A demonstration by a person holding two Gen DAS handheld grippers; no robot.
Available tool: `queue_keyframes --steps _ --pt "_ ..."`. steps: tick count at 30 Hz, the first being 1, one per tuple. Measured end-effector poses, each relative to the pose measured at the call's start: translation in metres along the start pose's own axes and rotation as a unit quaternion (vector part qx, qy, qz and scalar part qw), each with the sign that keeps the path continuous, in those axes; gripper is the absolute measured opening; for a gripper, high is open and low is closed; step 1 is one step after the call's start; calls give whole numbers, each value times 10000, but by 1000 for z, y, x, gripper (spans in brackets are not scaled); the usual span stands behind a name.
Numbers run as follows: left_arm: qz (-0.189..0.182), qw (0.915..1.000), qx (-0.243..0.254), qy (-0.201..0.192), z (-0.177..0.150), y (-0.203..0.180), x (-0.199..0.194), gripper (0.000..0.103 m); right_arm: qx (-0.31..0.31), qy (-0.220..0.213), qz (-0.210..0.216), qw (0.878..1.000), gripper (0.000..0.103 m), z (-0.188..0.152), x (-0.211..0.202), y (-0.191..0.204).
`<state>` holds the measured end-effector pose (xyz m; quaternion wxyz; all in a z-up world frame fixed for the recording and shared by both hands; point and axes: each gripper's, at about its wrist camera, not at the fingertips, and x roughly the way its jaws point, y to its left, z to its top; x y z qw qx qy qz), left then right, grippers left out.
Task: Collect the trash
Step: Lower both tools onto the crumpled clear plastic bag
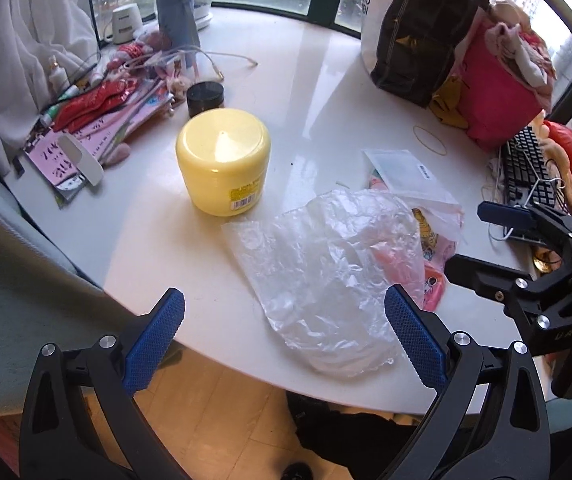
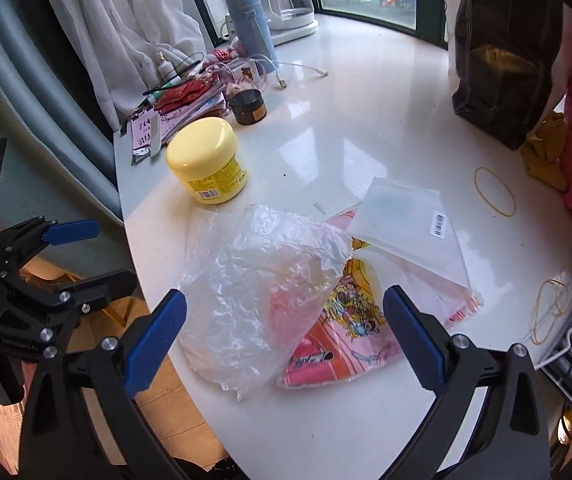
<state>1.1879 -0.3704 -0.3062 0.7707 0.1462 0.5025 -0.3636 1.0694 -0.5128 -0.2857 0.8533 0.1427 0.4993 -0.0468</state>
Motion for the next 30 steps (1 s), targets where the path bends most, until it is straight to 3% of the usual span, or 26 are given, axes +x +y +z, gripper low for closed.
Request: queue_keyframes --steps 11,16,30 --pt "-131 9990 -222 357 -13 2 44 97 94 272 179 9994 96 3 39 -12" --pt "-331 9985 -184 396 -18 -5 59 97 66 357 217 9991 96 -2 51 -19" --pt "-424 9983 -95 384 -26 -4 79 97 211 420 460 9978 96 -9 73 -15"
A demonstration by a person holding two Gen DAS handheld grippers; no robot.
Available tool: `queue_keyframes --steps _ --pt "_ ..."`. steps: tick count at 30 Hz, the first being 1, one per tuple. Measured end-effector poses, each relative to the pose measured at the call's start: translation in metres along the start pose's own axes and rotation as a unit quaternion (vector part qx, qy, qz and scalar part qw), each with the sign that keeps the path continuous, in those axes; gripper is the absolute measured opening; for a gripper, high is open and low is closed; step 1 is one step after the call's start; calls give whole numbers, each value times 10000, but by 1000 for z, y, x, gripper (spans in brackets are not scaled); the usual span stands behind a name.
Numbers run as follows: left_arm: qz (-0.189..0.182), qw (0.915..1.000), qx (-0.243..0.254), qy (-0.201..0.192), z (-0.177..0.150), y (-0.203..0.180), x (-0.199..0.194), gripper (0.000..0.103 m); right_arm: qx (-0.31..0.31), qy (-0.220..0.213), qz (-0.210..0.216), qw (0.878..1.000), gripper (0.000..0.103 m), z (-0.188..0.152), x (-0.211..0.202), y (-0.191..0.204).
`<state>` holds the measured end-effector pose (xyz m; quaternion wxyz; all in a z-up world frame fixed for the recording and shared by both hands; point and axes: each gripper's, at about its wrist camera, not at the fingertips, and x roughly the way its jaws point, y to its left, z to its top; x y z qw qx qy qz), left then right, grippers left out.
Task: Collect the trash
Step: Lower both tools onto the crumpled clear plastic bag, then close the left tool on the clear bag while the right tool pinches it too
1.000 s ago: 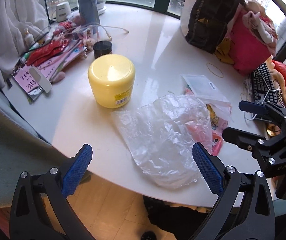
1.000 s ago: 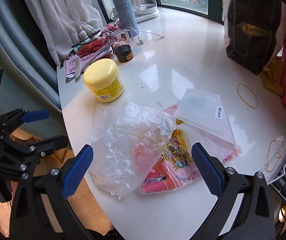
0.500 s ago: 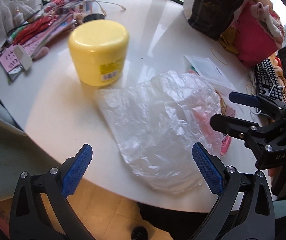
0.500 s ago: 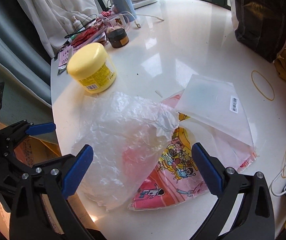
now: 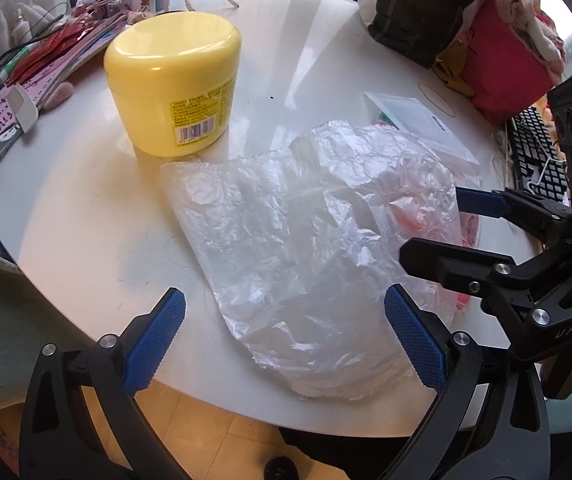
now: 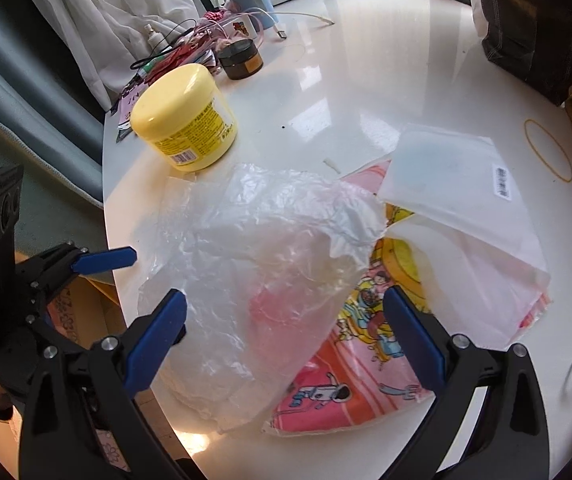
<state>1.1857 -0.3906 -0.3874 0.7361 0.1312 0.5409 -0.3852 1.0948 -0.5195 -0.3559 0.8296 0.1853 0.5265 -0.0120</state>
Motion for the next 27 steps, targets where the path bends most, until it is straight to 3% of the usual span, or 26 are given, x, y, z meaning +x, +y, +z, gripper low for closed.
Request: queue_keyframes --steps 3,5,9,11,14,19,27 --pt "34 10000 -74 1 -1 0 4 97 81 12 69 9999 94 0 4 -1" --pt "34 9999 -120 -17 -2 1 5 93 88 25 83 9999 76 1 5 0" --pt "34 9999 -101 -63 -1 -1 4 79 91 -3 92 9999 69 2 5 1" --pt "23 9999 -67 -74 0 -2 4 74 76 0 68 9999 55 2 5 1" --pt "-21 9999 -62 -89 3 -3 3 63 77 -4 45 10000 44 2 4 1" --pt "-87 9999 -57 -66 5 -5 4 42 83 -61 30 9999 39 2 0 2" --pt "-118 9997 13 -201 6 -10 -11 21 113 -149 75 9998 24 3 -15 6"
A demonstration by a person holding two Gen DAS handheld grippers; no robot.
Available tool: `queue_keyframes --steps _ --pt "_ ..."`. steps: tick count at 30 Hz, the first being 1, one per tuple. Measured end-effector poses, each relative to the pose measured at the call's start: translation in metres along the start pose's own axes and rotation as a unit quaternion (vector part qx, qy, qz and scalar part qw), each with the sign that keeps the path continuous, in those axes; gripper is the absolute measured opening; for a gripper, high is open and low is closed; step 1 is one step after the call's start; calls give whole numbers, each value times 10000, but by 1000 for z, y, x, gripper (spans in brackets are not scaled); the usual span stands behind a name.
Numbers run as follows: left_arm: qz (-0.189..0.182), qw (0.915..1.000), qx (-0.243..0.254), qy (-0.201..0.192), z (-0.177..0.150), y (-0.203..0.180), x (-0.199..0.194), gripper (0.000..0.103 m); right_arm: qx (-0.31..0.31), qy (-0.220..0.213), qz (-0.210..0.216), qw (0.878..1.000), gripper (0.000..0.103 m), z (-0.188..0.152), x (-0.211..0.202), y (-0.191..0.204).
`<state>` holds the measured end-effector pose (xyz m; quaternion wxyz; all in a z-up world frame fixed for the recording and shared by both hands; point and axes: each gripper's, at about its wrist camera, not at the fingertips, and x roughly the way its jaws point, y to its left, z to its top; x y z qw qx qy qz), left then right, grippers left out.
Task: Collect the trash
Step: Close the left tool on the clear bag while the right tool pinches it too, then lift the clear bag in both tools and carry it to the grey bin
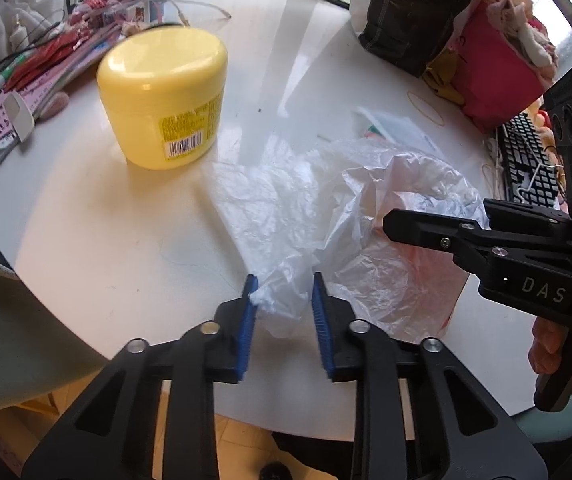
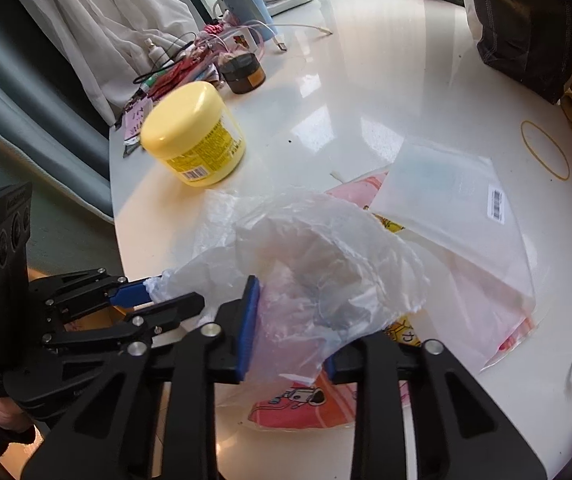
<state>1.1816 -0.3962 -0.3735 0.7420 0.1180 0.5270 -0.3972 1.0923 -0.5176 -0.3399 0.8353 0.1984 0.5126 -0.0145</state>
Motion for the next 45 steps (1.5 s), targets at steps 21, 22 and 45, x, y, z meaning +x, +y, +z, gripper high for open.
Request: queue_keyframes --steps 21,22,45 --pt "-168 9989 315 -303 0 -34 -62 12 -262 -282 57 9992 8 -7 -62 23" --pt "-161 9988 330 -330 0 -35 -66 12 -275 -302 55 9992 8 -6 -64 24" --pt "-253 9929 891 -751 34 -77 -142 12 -253 -923 -47 9954 8 -1 -146 35"
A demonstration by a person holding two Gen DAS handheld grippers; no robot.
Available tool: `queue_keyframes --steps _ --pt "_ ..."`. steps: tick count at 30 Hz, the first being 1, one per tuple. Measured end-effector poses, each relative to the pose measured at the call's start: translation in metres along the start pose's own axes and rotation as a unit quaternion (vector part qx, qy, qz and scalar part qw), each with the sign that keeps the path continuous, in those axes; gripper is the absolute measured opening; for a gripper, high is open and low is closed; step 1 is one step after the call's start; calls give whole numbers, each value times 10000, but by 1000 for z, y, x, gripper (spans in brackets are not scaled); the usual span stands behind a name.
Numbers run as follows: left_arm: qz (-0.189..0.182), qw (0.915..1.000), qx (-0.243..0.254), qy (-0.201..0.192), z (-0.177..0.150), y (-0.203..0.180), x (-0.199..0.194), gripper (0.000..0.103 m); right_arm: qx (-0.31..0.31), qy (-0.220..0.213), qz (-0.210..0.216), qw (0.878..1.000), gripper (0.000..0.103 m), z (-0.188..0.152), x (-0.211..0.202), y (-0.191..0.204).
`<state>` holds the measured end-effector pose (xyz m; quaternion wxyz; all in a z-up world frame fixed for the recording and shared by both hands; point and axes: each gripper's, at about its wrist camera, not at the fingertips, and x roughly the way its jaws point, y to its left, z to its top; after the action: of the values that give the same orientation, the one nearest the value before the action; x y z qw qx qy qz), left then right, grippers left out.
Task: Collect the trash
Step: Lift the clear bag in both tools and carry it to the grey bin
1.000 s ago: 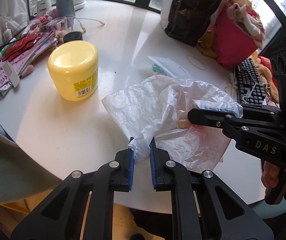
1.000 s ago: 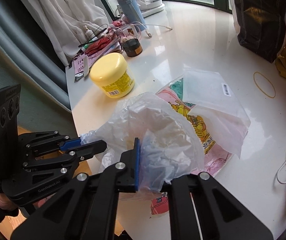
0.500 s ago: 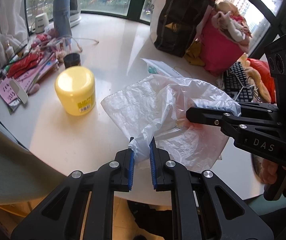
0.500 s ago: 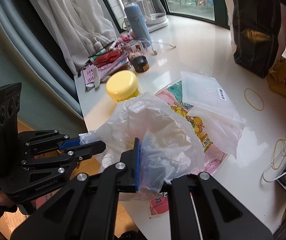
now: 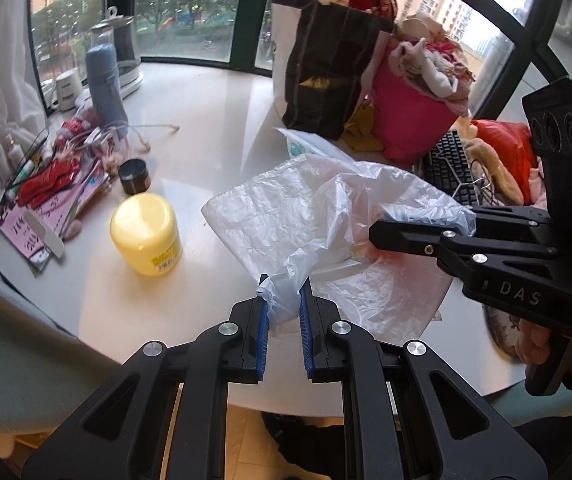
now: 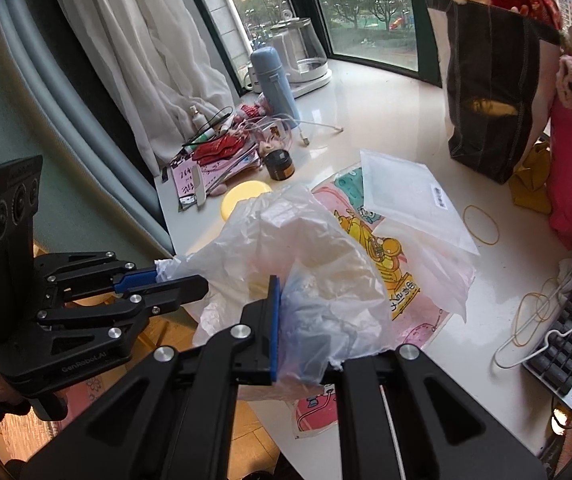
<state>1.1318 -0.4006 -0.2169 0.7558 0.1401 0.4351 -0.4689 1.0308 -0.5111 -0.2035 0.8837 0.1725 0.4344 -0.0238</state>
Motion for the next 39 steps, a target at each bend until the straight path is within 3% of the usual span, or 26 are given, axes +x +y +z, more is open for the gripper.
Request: queue_keyframes --steps 9,18,27,39 --pt "-130 9985 347 -400 54 -18 -4 12 -15 -488 -332 9983 8 33 -29 -17" --pt "-467 9938 837 -564 94 -21 -14 12 410 -763 -667 9940 8 51 -49 -19" --pt "-1088 9821 1494 -359 89 -10 -18 12 1088 -914 -1225 9823 8 35 -51 6" --pt "-1838 9609 2070 102 48 0 -18 12 1919 -904 -1847 9596 8 -14 -55 48"
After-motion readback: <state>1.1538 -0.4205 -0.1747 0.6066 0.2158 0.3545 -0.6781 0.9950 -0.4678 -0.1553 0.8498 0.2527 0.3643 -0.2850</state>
